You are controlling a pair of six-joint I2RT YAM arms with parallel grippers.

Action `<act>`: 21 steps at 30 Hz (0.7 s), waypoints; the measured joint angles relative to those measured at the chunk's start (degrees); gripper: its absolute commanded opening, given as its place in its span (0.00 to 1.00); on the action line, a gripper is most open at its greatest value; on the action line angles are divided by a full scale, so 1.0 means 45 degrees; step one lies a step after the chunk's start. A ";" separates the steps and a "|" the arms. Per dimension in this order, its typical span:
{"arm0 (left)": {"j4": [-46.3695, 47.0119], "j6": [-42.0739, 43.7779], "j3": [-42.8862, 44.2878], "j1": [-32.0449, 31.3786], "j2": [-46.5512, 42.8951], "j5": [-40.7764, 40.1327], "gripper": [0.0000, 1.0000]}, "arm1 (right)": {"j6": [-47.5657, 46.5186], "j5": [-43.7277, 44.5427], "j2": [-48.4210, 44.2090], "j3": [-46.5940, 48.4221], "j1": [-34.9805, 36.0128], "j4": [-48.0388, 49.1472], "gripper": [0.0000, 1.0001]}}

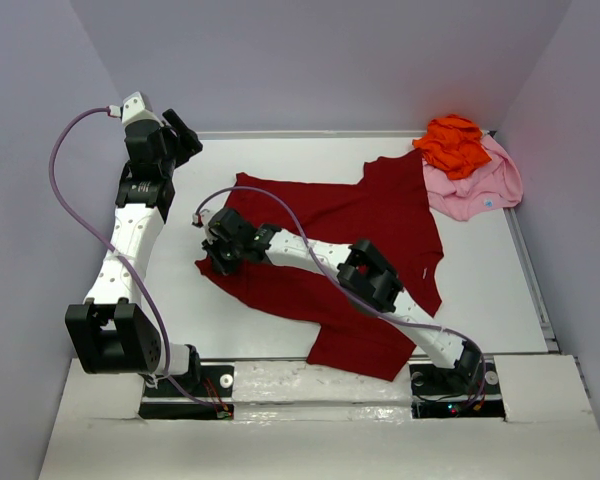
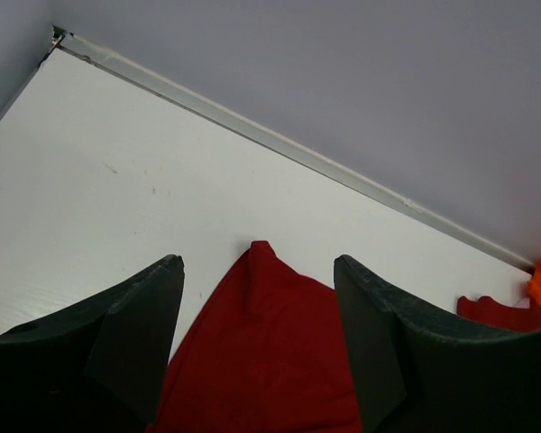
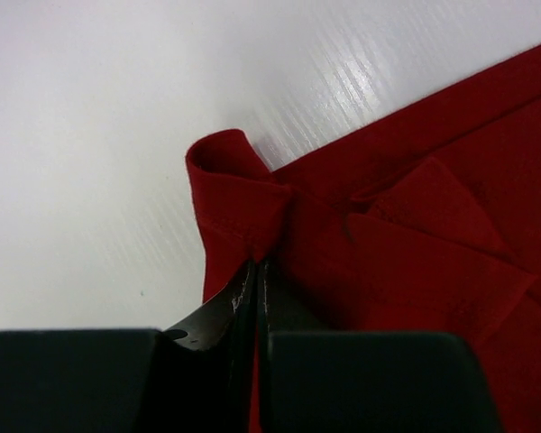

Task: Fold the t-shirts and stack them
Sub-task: Flatten out the 1/3-folded T-shirt at the center of the board.

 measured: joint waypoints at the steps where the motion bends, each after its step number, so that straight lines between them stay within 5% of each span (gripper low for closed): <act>1: 0.0000 0.0000 0.0000 0.0000 0.0000 0.0000 0.77 | 0.0005 0.0015 0.0000 0.0000 0.0000 0.0005 0.00; 21: 0.0000 -0.0073 0.0000 0.0000 0.0000 0.0092 0.77 | -0.0117 -0.0087 -0.1103 -0.1671 0.0112 0.0534 0.00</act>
